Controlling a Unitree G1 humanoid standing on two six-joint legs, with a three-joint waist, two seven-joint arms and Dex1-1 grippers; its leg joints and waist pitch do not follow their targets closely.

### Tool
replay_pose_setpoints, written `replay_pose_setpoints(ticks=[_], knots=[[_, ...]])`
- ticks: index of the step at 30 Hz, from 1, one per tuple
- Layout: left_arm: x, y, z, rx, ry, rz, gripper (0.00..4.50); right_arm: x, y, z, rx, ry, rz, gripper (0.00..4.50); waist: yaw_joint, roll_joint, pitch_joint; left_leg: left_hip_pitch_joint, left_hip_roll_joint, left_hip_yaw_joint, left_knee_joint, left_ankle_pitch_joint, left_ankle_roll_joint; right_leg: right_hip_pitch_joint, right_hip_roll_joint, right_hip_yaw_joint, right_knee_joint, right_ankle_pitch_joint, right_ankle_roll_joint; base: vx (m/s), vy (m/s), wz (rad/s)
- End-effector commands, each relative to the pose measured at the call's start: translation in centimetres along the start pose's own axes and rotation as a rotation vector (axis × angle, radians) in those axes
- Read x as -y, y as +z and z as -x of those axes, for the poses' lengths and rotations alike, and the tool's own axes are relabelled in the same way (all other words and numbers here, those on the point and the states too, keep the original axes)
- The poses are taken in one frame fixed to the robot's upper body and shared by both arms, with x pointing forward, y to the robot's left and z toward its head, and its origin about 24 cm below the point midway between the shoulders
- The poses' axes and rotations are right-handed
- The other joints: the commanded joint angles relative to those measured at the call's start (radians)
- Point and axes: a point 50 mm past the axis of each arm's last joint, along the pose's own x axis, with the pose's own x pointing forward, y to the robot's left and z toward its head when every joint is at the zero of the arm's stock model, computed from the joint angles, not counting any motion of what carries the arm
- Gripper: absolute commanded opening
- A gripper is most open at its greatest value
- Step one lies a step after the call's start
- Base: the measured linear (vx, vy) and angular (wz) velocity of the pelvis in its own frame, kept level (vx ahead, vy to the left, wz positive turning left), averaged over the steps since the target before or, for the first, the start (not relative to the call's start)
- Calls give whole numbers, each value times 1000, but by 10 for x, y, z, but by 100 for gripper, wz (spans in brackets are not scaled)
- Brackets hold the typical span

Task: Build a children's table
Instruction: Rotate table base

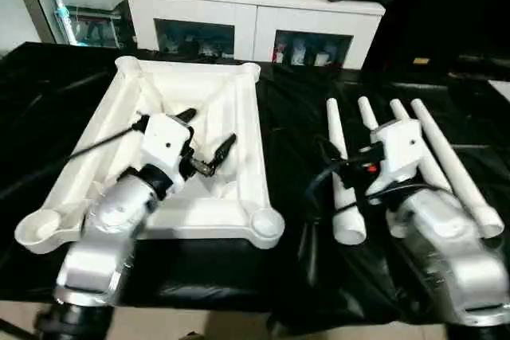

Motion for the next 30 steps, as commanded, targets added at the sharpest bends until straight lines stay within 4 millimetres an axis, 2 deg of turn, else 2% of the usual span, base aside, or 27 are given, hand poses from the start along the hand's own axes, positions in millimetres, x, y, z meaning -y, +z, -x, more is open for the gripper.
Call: replay_pose_setpoints(ticks=[1,2,3,4,5,6,7,8,10,11,12,13,14,15,16,17,18,20,21,22,24,25,26,27,28,29,30], knots=[[7,-2,2,-30,-120,39,450,-2,2,7,-17,135,-1,331,5,6,-38,18,112,-62,-110,-450,-74,4,-138,86,-109,-334,-134,0,0,0],[13,-4,3,-63,-197,50,450,-1,2,12,-43,199,15,331,9,9,-42,17,114,-59,-109,-418,-60,5,-137,86,-107,-321,-135,0,0,0],[19,-8,6,-104,-257,48,450,1,1,17,-72,243,31,331,9,8,-42,16,115,-58,-109,-401,-52,5,-135,86,-104,-301,-137,0,0,0],[19,-8,6,-104,-257,48,450,1,1,17,-72,243,31,331,13,10,-42,16,118,-56,-111,-372,-42,3,-132,86,-101,-260,-143,0,0,0],[20,-10,9,-118,-276,46,450,-1,0,19,-80,255,35,331,14,9,-45,16,118,-53,-110,-343,-32,3,-132,86,-98,-215,-157,0,0,0],[22,-14,13,-147,-301,71,450,0,1,18,-86,276,39,331,16,8,-49,11,116,-51,-107,-303,-14,8,-134,86,-92,-168,-172,0,0,0],[24,-16,14,-162,-318,83,450,1,1,16,-84,286,33,331,17,3,-50,11,117,-49,-107,-282,-6,8,-133,85,-91,-145,-179,0,0,0],[24,-20,17,-177,-323,88,450,-2,0,13,-81,298,24,331,19,-2,-55,11,116,-44,-102,-232,16,9,-132,84,-87,-86,-194,0,0,0],[23,-23,20,-204,-315,77,450,-5,-1,9,-89,315,31,331,22,0,-55,8,116,-39,-99,-163,51,10,-131,82,-80,-8,-213,0,0,0],[22,-23,22,-209,-316,82,450,-10,-1,7,-90,341,28,331,19,-28,-55,11,116,-33,-99,-154,69,10,-127,80,-81,-14,-217,0,0,0],[22,-23,23,-208,-318,87,450,-11,-1,7,-88,352,23,331,28,-23,-55,15,114,-29,-96,-136,80,9,-132,79,-80,-30,-217,0,0,0],[20,-23,23,-207,-309,88,450,-13,0,8,-84,375,5,331,29,-23,-54,18,114,-25,-96,-137,81,6,-130,79,-84,-41,-216,0,0,0],[20,-23,23,-214,-310,79,450,-14,0,10,-91,398,-7,331,28,-36,-52,17,119,-25,-100,-144,77,8,-129,79,-87,-63,-210,0,0,0],[22,-21,23,-219,-320,75,450,-14,-1,13,-106,430,-6,331,31,-35,-52,19,121,-26,-100,-147,74,7,-128,78,-84,-68,-208,0,0,0],[23,-21,24,-226,-331,70,450,-13,-2,14,-116,443,-4,331,35,-30,-51,25,125,-23,-102,-164,58,2,-125,77,-84,-80,-203,0,0,0],[25,-21,27,-238,-350,68,450,-13,-3,16,-123,451,-9,331,36,-25,-49,25,126,-25,-105,-175,47,1,-123,77,-84,-86,-198,0,0,0],[26,-21,28,-246,-363,66,450,-12,-3,17,-126,455,-13,331,37,-29,-47,29,129,-25,-111,-211,26,-1,-122,78,-86,-102,-190,0,0,0],[31,-20,36,-285,-435,69,450,-12,0,20,-119,448,-17,331,40,-20,-49,31,126,-26,-116,-247,-12,-2,-121,80,-83,-86,-183,0,0,0],[31,-20,36,-285,-435,69,450,-12,0,20,-119,448,-17,331,41,-24,-49,33,126,-24,-116,-254,-18,-4,-120,81,-84,-89,-181,0,0,0],[35,-18,37,-297,-483,70,450,-9,3,25,-112,443,-22,331,46,-16,-48,33,122,-23,-116,-262,-26,-5,-121,82,-84,-94,-182,0,0,0],[39,-19,36,-319,-544,41,450,-9,1,30,-109,437,-30,331,57,-14,-46,36,123,-21,-117,-285,-37,-6,-125,87,-90,-107,-178,0,0,0],[44,-18,38,-348,-621,14,450,-11,-3,33,-127,418,-26,331,61,-9,-44,34,122,-22,-118,-298,-43,-6,-126,89,-93,-131,-169,0,0,0],[45,-18,38,-349,-625,13,450,-11,-4,33,-128,417,-26,331,63,-13,-45,37,122,-21,-118,-306,-45,-7,-125,89,-96,-143,-164,0,0,0],[47,-18,40,-364,-658,-9,450,-15,-4,37,-132,437,-38,331,64,-7,-46,36,122,-24,-120,-314,-49,-5,-124,88,-95,-144,-162,0,0,0],[47,-18,40,-370,-664,-15,450,-17,-4,39,-132,454,-47,331,63,-14,-46,34,123,-23,-119,-309,-44,-4,-125,89,-95,-135,-162,0,0,0],[46,-18,40,-372,-663,-17,450,-18,-5,42,-136,459,-54,331,65,0,-46,33,122,-25,-119,-309,-44,-3,-127,89,-92,-135,-166,0,0,0],[46,-19,39,-375,-662,-25,450,-18,-6,44,-147,461,-56,331,63,1,-45,34,123,-24,-118,-324,-45,-4,-126,90,-99,-146,-168,0,0,0]])
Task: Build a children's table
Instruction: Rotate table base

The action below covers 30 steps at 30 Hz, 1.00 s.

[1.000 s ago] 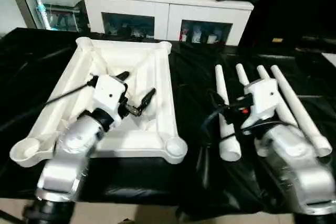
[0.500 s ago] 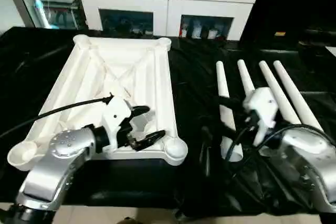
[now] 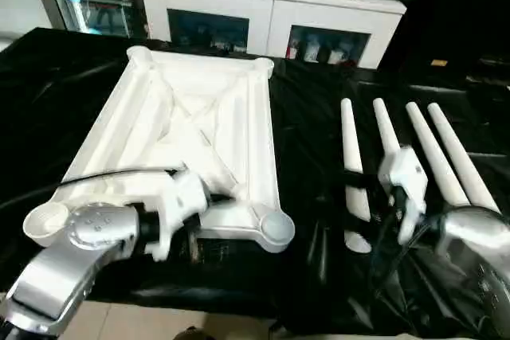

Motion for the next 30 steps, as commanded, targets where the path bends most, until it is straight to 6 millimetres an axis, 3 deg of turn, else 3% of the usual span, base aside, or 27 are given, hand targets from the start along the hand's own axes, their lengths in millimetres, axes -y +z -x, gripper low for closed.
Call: replay_pose_setpoints(ticks=[1,2,4,9,11,15,16,19,21,22,25,26,30], knots=[[-1,4,-1,-10,-10,-45,450,-4,4,8,-16,17,25,331,1,23,-47,31,112,-57,-98,-339,-62,12,-125,81,-93,-153,-171,0,0,0],[-2,4,-2,-12,-8,-46,450,-4,3,8,-21,16,27,331,0,20,-47,30,111,-56,-98,-336,-58,13,-125,82,-95,-160,-171,0,0,0],[-9,3,-6,-9,9,-53,450,-6,0,10,-39,7,32,331,2,31,-47,29,109,-56,-93,-324,-44,13,-126,83,-98,-181,-174,0,0,0],[-15,1,-12,-20,-20,-47,450,-8,0,12,-49,0,44,331,1,32,-52,29,109,-54,-91,-290,-25,12,-123,81,-96,-185,-174,0,0,0],[-20,-1,-17,-39,-46,-46,413,-8,0,14,-60,-2,46,331,-1,32,-54,29,109,-53,-91,-276,-21,13,-121,80,-95,-166,-172,0,0,0],[-23,-2,-21,-79,-74,-70,408,-7,1,18,-70,0,52,331,-4,33,-57,27,112,-54,-91,-260,-16,16,-124,79,-89,-115,-187,0,0,0],[-23,-3,-21,-81,-76,-71,374,-7,1,18,-71,0,53,331,-5,32,-57,25,112,-54,-90,-251,-9,18,-125,79,-88,-102,-192,0,0,0],[-24,-1,-22,-90,-108,-61,367,-4,3,20,-83,5,58,331,-7,30,-57,25,111,-52,-88,-238,1,20,-126,79,-89,-99,-199,0,0,0],[-25,-1,-23,-92,-112,-57,332,-4,4,19,-84,10,57,331,-9,30,-55,24,110,-51,-87,-241,6,19,-126,79,-91,-117,-204,0,0,0],[-26,-2,-23,-106,-111,-68,325,-5,3,19,-95,25,55,331,-10,25,-55,26,111,-50,-86,-244,9,19,-126,79,-93,-132,-205,0,0,0],[-26,-3,-23,-118,-116,-70,321,-6,3,19,-104,35,56,331,-11,28,-54,27,111,-51,-86,-253,4,18,-125,79,-95,-165,-195,0,0,0],[-31,-4,-24,-140,-83,-80,300,-8,1,20,-124,56,52,331,-13,22,-54,26,112,-51,-87,-253,5,17,-124,79,-95,-167,-194,0,0,0],[-35,-6,-25,-163,-75,-91,277,-11,-2,21,-153,77,56,331,-11,24,-56,25,112,-51,-84,-229,12,19,-126,79,-93,-138,-192,0,0,0]])
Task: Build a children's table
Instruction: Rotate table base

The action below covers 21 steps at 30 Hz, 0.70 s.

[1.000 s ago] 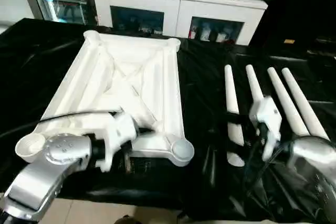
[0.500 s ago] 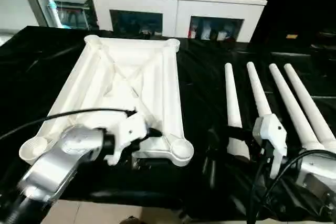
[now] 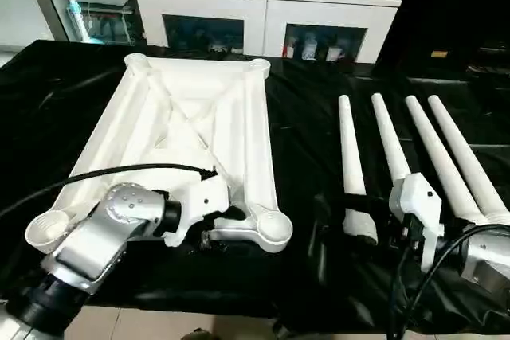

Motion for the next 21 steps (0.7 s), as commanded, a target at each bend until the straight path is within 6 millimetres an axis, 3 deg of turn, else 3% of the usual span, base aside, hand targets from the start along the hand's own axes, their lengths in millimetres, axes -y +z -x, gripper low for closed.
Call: replay_pose_setpoints(ticks=[1,3,4,6,12,21], knots=[[-3,1,-1,-29,0,-34,267,-4,0,1,-25,28,14,331,1,-2,-50,23,112,-52,-83,-225,15,19,-126,78,-92,-133,-194,0,0,0],[-3,-1,-1,-41,2,-39,243,-4,0,0,-28,27,15,331,0,-4,-51,22,111,-52,-81,-217,22,20,-127,78,-92,-124,-196,0,0,0],[-5,-2,-1,-48,14,-39,240,-4,0,0,-28,27,16,331,-1,-9,-51,22,112,-51,-82,-209,27,20,-126,77,-92,-119,-197,0,0,0],[-6,-2,-2,-50,17,-35,238,-4,0,-1,-26,26,14,331,0,-6,-52,22,112,-51,-80,-207,29,19,-127,77,-90,-119,-199,0,0,0],[-7,-5,-1,-82,7,-38,174,-5,-1,-4,-29,31,13,331,0,-5,-49,24,112,-52,-82,-227,21,16,-127,77,-95,-158,-197,0,0,0],[-5,-16,2,-141,-10,-22,100,-4,-1,-5,-32,24,18,331,-1,-5,-51,23,112,-51,-82,-218,23,17,-128,77,-91,-130,-202,0,0,0]])
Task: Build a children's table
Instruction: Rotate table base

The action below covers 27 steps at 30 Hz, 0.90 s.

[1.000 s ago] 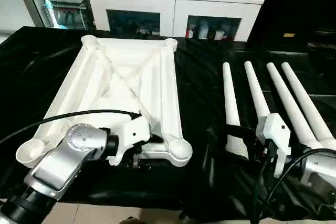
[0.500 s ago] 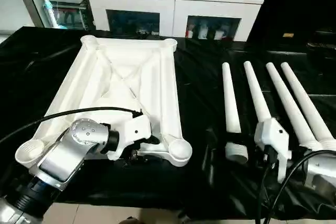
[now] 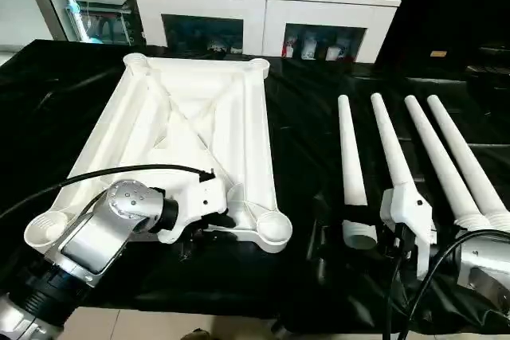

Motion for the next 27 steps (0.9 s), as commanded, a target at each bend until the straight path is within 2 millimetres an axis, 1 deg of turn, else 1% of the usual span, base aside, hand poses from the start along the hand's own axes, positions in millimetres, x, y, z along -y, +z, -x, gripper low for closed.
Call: replay_pose_setpoints(ticks=[1,3,5,7,8,10,11,14,17,18,19,21,23,24,25,27], knots=[[1,-3,0,-25,-10,-7,87,1,5,0,-1,-6,24,331,3,-3,-51,24,113,-52,-82,-219,22,18,-129,77,-91,-131,-203,0,0,0],[1,-3,1,-30,-4,-5,65,1,5,0,3,-12,24,331,3,-3,-50,25,114,-52,-83,-221,21,17,-128,77,-91,-131,-205,0,0,0],[1,-4,1,-35,2,-6,53,1,5,-1,5,-17,24,331,2,-3,-51,24,113,-52,-82,-221,20,18,-128,77,-90,-128,-206,0,0,0],[0,-6,0,-39,32,-21,29,2,5,-2,9,-29,28,331,3,-3,-51,24,113,-52,-82,-220,21,18,-129,77,-91,-126,-207,0,0,0],[0,-6,0,-37,39,-27,21,2,5,-2,10,-33,29,331,2,-1,-50,23,113,-53,-83,-225,20,18,-129,77,-91,-129,-207,0,0,0],[-2,-6,-1,-29,75,-26,14,3,5,-2,14,-43,27,331,2,-1,-50,24,113,-53,-82,-229,19,18,-129,77,-92,-132,-205,0,0,0],[-4,-6,-1,-24,103,-32,6,4,5,-2,17,-54,27,331,1,-1,-52,22,114,-54,-83,-224,16,19,-128,77,-88,-117,-208,0,0,0],[-9,-5,-3,-20,171,-33,6,7,5,-2,28,-84,24,331,-4,-2,-53,21,114,-54,-82,-213,20,21,-128,76,-86,-86,-213,0,0,0],[-18,-1,-4,-4,259,-64,6,13,5,-1,35,-150,9,331,-6,-7,-52,21,110,-51,-78,-205,31,21,-127,78,-90,-97,-214,0,0,0],[-19,0,-5,0,273,-61,6,14,4,-1,40,-168,3,331,-4,-2,-51,23,111,-51,-78,-211,28,19,-129,78,-92,-117,-212,0,0,0],[-19,0,-5,0,273,-61,6,14,4,-1,40,-168,3,331,-5,-3,-51,22,111,-51,-79,-213,27,20,-128,77,-93,-123,-210,0,0,0],[-19,0,-6,3,263,-70,6,13,4,-2,46,-179,-4,331,-6,-3,-51,22,111,-53,-81,-220,20,20,-126,77,-93,-132,-202,0,0,0],[-19,-2,-6,-14,271,-74,6,15,4,-3,50,-224,-4,331,-5,4,-53,23,113,-55,-82,-217,16,19,-125,77,-89,-105,-204,0,0,0],[-20,-4,-6,-22,288,-63,6,17,4,-3,52,-243,-6,331,-7,1,-54,23,113,-54,-82,-211,14,19,-124,77,-87,-81,-208,0,0,0],[-22,-4,-6,-26,301,-66,6,18,3,-3,55,-261,-11,331,-6,4,-55,24,112,-54,-81,-209,15,19,-125,77,-86,-71,-211,0,0,0],[-23,-5,-6,-30,312,-77,6,21,4,-3,59,-287,-14,331,-6,2,-53,23,110,-53,-81,-217,16,20,-126,77,-87,-70,-216,0,0,0]])
